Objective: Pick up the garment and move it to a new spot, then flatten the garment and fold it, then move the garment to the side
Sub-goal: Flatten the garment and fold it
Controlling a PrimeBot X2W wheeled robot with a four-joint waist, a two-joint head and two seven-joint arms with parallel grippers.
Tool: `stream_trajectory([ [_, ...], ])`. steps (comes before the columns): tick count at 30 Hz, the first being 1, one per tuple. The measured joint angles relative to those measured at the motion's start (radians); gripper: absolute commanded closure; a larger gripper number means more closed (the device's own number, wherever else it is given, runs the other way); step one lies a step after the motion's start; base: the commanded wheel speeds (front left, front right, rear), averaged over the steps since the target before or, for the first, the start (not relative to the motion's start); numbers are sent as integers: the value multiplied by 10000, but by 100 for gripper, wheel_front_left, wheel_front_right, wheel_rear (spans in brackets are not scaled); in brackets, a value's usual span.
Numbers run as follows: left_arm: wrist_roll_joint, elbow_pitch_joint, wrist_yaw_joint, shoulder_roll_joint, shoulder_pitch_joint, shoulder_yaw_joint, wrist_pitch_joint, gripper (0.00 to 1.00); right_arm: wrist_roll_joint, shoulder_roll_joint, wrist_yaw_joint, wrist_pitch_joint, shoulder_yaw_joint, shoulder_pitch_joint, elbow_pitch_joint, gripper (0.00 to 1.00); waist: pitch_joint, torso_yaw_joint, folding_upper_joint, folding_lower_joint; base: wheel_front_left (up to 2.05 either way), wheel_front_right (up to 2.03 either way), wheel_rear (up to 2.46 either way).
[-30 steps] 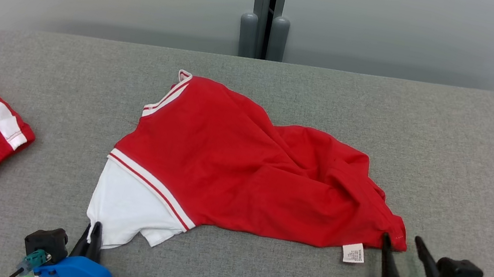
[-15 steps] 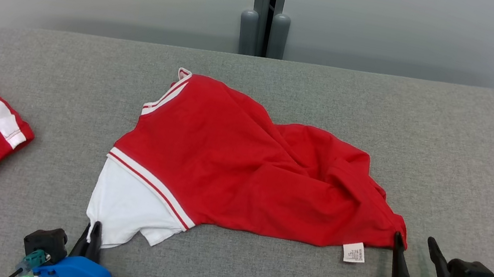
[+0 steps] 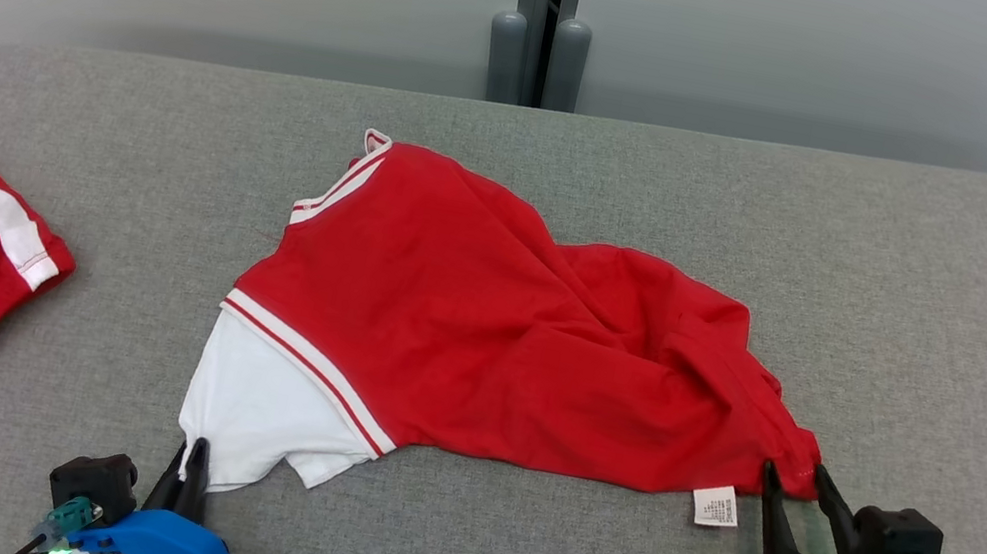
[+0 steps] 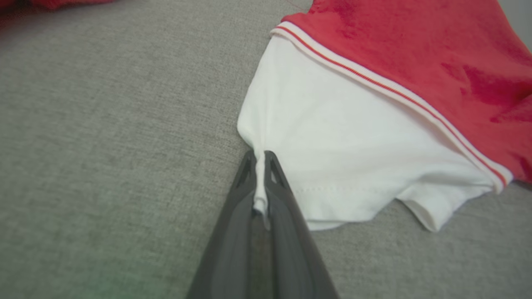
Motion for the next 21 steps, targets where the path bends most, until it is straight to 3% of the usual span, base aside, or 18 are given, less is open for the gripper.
stream_trajectory([
  [4,21,-4,-27,0,0,-4,-6,100,46,2,0,0,21,0,-23,52,3,8,-1,0,0,0,0],
  [12,88,-123,-33,0,7,-48,19,100,192,10,0,0,-65,15,-270,85,-47,31,-1,1,0,0,0],
  [14,155,-288,-36,6,41,-71,63,100,242,12,0,0,-104,123,-449,97,-156,60,0,3,0,0,0],
  [21,276,-1576,-151,10,221,-61,115,100,500,21,0,0,-303,531,-1158,100,-718,130,-1,1,0,0,0],
])
